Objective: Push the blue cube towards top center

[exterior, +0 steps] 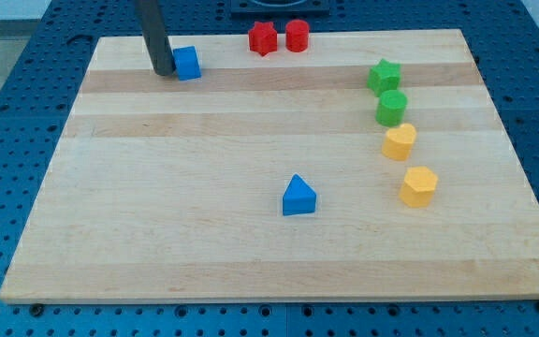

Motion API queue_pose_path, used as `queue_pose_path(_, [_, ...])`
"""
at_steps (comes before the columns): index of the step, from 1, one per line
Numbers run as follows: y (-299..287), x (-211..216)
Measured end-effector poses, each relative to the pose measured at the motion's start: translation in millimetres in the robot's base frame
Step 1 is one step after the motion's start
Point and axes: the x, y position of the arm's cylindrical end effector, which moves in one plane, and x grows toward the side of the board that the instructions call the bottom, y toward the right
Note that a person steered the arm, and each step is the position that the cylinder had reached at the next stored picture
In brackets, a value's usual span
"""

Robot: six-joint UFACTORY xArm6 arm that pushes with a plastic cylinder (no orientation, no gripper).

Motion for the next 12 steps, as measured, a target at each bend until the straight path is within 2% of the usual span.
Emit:
queue_pose_path(3, [37.4, 0.1])
queue_pose_path(5, [37.5, 28.7])
queue_pose_path(8, [62.7, 34.0])
queue_pose_path(12, [68.6, -12.0])
